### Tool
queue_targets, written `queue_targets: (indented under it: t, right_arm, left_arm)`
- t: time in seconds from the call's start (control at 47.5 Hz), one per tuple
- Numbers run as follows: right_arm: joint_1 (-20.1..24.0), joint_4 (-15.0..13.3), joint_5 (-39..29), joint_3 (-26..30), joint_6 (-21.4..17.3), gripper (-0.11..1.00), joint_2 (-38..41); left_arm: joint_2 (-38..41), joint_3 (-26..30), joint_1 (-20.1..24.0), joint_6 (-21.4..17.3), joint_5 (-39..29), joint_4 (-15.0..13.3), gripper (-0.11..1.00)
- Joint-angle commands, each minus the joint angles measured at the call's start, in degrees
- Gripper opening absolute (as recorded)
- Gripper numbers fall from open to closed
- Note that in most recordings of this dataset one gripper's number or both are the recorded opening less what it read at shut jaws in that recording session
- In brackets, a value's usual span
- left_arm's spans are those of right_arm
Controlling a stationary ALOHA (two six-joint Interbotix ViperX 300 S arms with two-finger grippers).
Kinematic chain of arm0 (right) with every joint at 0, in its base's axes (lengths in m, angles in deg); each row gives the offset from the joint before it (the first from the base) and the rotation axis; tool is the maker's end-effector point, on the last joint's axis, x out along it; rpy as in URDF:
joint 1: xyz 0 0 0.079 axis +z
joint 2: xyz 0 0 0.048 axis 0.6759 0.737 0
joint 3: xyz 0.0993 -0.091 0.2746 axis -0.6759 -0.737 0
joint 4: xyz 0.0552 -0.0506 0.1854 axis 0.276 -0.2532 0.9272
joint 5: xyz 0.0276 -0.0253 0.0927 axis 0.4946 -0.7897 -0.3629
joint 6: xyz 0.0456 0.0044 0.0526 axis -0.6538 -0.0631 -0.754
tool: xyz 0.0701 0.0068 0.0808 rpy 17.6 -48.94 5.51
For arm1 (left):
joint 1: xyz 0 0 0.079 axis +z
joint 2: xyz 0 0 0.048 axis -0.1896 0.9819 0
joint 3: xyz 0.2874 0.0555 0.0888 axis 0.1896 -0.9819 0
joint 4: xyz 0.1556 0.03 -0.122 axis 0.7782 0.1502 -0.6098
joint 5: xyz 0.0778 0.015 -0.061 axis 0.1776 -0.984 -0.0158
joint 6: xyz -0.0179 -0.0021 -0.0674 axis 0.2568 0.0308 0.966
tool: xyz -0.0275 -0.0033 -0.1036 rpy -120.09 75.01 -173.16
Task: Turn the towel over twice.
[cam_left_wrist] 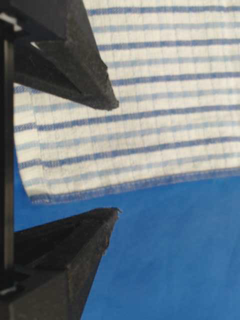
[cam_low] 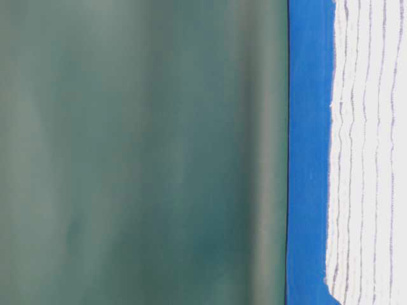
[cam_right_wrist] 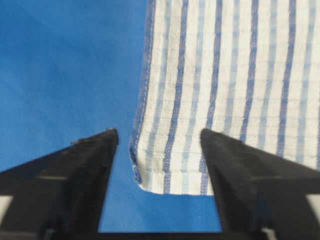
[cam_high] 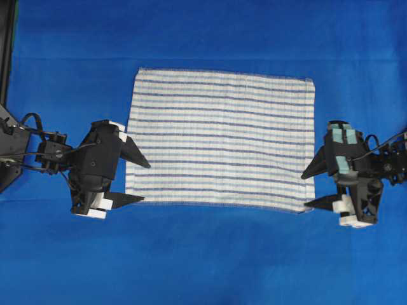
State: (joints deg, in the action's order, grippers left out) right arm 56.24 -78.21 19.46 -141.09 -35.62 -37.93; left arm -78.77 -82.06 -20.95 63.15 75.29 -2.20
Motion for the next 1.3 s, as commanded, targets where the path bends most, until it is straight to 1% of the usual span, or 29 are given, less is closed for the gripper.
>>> queue_targets:
  t: [0.0,0.042,0.168,0.21,0.336,0.505,0.631,0.757,0.946,1.03,1.073,1.115,1.283]
  right_arm:
    - [0.09,-1.49,-0.35,0.97,0.09,0.63,-3.16]
    - [-0.18,-2.2,-0.62,0.97,0.09,0.61,-4.39]
    - [-2.02,-4.75,-0.88,0.62,0.09,0.62,-9.32]
    - [-3.34,-5.98,-0.88,0.44,0.09,0.62,-11.16]
    - [-6.68,-8.44,-0.79,-0.18,0.09,0.62,-15.82]
    - [-10.37,-11.07,-0.7,-0.44,0.09,0.62,-21.8]
    - [-11.51,-12.3,-0.62,-0.44,0.09,0.62,-24.08]
    - [-11.95,-13.1,-0.62,-0.44,0.09,0.62,-24.26]
    - [-12.3,-13.1,-0.53,-0.53,0.0,0.62,-22.68]
    - [-13.01,-13.01,-0.53,-0.53,-0.09,0.62,-22.15]
    - [-13.89,-13.1,-0.53,-0.53,-0.09,0.62,-21.8]
    - [-15.73,-13.1,-0.44,-0.62,-0.18,0.62,-21.01]
    - [-22.85,-13.1,-0.44,-0.7,-0.09,0.62,-16.08]
  left_arm:
    - [-2.46,1.49,-0.09,-0.26,-0.7,-0.09,0.73]
    - [-3.16,1.67,0.18,-0.44,-1.14,-0.18,0.73]
    - [-6.24,1.93,1.93,-0.88,-1.85,-0.18,0.73]
    - [-7.29,1.85,2.64,-0.88,-1.85,-0.18,0.73]
    - [-10.37,1.93,5.27,-1.05,-1.58,-0.18,0.73]
    - [-14.41,1.58,7.38,-1.05,-1.32,-0.18,0.73]
    - [-17.23,0.88,7.82,-1.14,-0.62,-0.09,0.73]
    - [-18.37,0.35,8.0,-1.14,-0.18,-0.18,0.73]
    - [-17.93,0.44,8.0,-1.14,-0.18,-0.09,0.73]
    - [-17.75,0.44,8.7,-1.14,-0.18,-0.18,0.73]
    - [-17.67,0.44,9.49,-1.14,-0.09,-0.09,0.73]
    - [-17.58,0.35,10.63,-1.23,-0.09,-0.09,0.73]
    - [-14.59,-1.05,17.23,-3.25,1.76,-0.18,0.73]
